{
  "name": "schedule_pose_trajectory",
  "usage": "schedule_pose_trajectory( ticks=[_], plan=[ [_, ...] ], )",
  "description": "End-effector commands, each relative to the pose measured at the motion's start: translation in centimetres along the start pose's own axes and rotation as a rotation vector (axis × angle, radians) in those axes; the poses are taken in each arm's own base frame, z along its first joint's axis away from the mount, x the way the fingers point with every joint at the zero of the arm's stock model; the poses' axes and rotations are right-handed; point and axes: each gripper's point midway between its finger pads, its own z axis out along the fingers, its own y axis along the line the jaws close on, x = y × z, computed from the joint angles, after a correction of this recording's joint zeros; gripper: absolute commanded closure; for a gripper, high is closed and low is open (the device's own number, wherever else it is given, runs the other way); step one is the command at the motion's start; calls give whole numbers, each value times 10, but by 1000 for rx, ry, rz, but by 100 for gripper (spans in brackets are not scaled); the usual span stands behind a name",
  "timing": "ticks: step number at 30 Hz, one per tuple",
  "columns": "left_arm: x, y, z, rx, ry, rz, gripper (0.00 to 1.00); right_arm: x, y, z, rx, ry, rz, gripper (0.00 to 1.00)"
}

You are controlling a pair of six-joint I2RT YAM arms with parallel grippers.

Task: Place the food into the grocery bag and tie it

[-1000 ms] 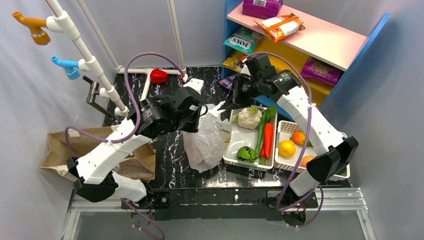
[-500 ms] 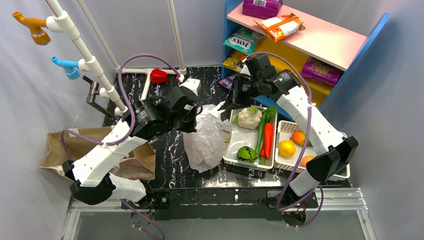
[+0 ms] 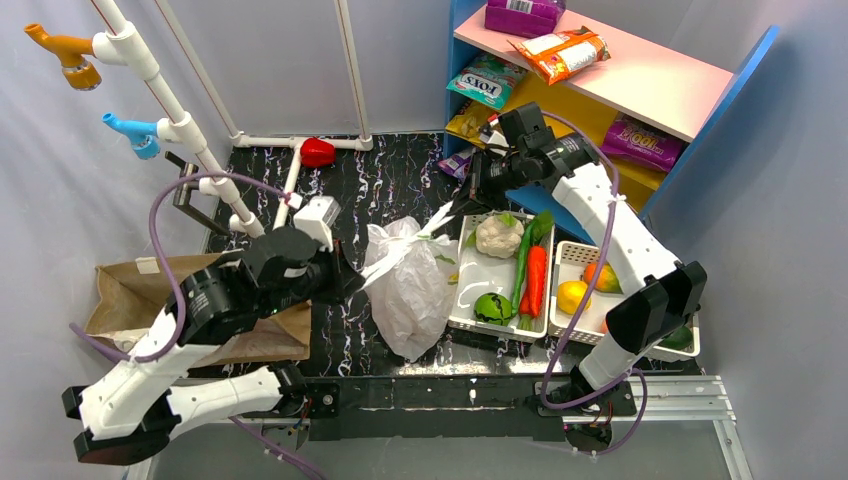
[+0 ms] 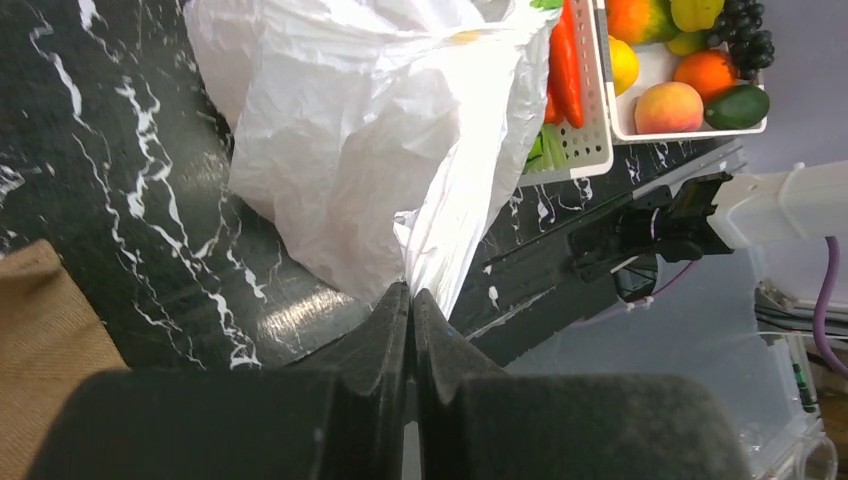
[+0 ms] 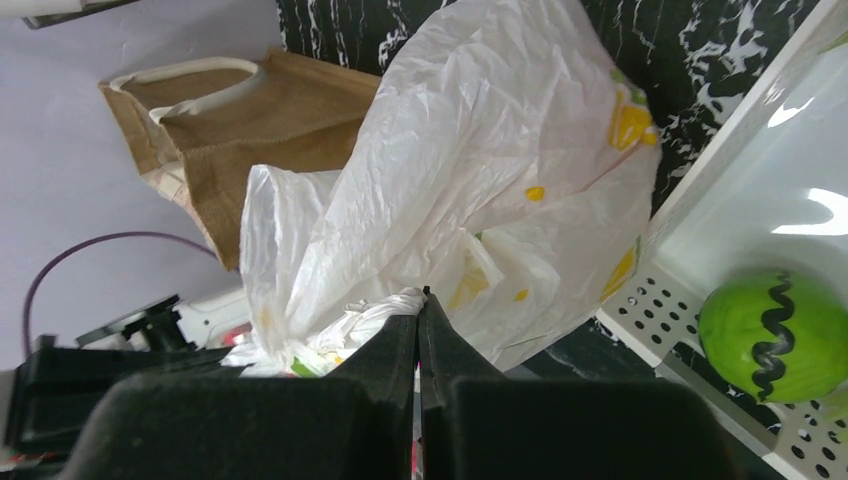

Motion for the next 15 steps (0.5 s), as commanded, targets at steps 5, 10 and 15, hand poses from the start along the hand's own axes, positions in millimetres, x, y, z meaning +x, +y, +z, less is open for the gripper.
schedule_pose_trajectory(
  ticks=[5,10,15],
  plan=[
    [58,43,-21,-7,15,-127,100,-38,-48,20,50,-98,54,99],
    [36,16,-27,85,8,-40,94,-30,-24,8,-27,-82,-45,99],
    [-3,-21,-28,140,23,47,24,-13,-1,-3,-40,-68,-139,99]
  ],
)
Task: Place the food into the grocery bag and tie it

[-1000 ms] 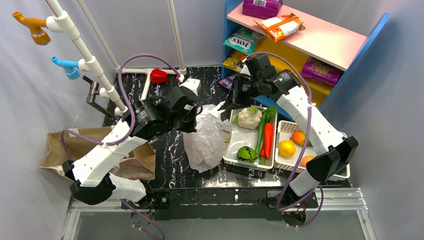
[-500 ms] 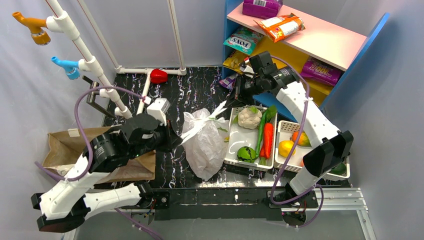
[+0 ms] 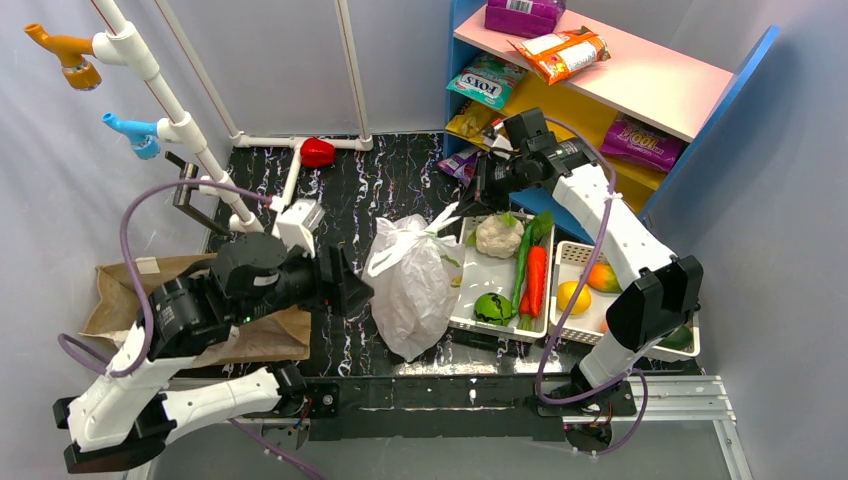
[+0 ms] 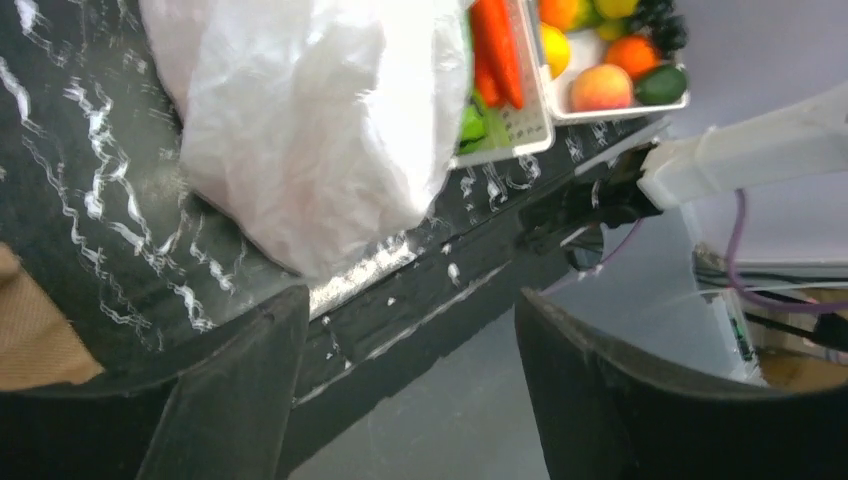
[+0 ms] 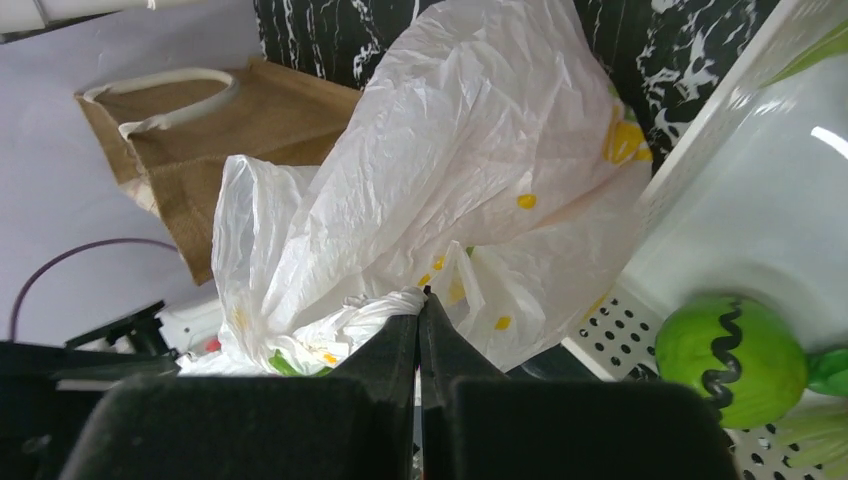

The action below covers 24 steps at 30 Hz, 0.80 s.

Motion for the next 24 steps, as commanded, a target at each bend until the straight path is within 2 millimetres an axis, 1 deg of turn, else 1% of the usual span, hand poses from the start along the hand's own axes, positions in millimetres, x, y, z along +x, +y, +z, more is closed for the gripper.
schedule_pose_trajectory(
  ticks=[1,3,6,7,9,10,11,13,14,17,19,21,24],
  plan=[
    [-22,-28,0,36,64,104,21,-12,23,-23,-7,-122,-159,99],
    [-30,-37,8,25,101,139,17,-4,27,-23,-8,-115,-173,99],
    [-43,-46,19,10,122,169,20,7,29,-21,-2,-104,-190,99],
    [-48,-46,24,0,121,162,23,10,30,-20,-1,-99,-191,99],
    [-58,-45,31,-10,116,120,32,11,29,-20,1,-96,-190,99],
    [-62,-43,36,10,139,62,40,12,28,-20,7,-95,-193,99],
    [-62,-41,40,17,159,38,42,12,27,-21,13,-100,-193,99],
    [-55,-41,40,39,191,24,43,11,27,-20,16,-102,-190,99],
    [-49,-40,39,45,217,22,44,11,26,-19,19,-100,-186,99],
    [-23,-36,41,72,305,-5,46,9,27,-19,20,-107,-190,99],
    [-14,-29,46,58,317,-23,51,8,27,-18,19,-105,-190,99],
    [-12,-19,48,16,304,-17,52,8,28,-18,18,-103,-190,99],
    [-15,-14,50,-2,275,-16,51,8,27,-18,19,-99,-193,99]
  ],
)
